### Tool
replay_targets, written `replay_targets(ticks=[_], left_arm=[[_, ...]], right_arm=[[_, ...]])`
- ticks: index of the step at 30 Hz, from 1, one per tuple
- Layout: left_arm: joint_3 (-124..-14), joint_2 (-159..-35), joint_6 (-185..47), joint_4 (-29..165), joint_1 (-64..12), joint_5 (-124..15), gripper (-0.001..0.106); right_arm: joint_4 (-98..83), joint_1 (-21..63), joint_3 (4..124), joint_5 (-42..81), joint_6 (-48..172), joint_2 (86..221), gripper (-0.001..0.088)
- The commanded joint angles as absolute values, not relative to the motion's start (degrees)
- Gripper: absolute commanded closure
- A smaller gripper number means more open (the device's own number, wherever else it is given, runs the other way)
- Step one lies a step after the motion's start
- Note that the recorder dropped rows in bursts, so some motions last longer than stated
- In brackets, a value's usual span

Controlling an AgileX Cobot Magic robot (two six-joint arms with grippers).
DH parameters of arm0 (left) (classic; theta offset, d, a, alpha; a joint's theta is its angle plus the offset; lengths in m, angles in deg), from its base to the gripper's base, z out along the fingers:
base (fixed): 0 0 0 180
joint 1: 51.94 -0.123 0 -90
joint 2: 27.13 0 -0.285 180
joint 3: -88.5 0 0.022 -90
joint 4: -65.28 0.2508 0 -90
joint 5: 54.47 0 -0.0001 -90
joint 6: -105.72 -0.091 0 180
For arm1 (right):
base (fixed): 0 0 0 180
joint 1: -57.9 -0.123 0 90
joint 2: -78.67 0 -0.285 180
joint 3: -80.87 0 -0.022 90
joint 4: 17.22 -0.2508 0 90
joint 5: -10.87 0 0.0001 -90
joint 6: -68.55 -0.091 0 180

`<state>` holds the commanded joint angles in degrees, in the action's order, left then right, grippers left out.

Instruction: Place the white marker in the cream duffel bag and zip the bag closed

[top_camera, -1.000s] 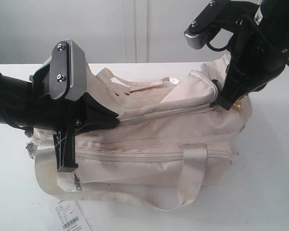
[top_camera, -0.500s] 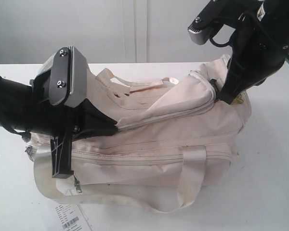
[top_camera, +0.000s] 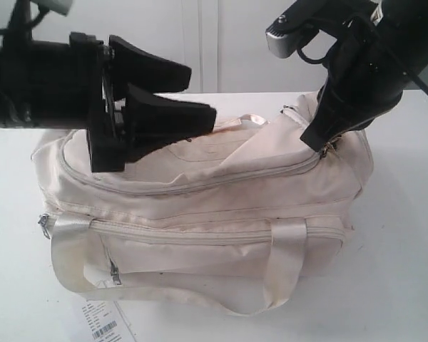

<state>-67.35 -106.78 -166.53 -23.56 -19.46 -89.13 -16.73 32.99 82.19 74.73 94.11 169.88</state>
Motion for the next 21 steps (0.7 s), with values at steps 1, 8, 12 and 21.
replay_targets(ticks=[1,8,12,21], left_arm=[[-67.4,-107.5,-166.5,-22.8,-17.8,-87.0,0.031],[-68.6,-116.9,-171.1,-23.0,-1.8,-65.3,0.032],[-73.0,-120.3,-171.2,-22.7,1.1,-60.3,0.032],[-79.0,-126.4,-172.2,-19.6,1.4,-55.1,0.032]], right_arm=[[-16.7,33.0,82.2,74.2,95.2,169.9,0.0868],[-16.8,33.4,82.2,73.5,95.6,169.9,0.0868],[-16.8,33.4,82.2,73.5,95.6,169.9,0.0868],[-16.8,33.4,82.2,73.7,95.6,169.9,0.0868]])
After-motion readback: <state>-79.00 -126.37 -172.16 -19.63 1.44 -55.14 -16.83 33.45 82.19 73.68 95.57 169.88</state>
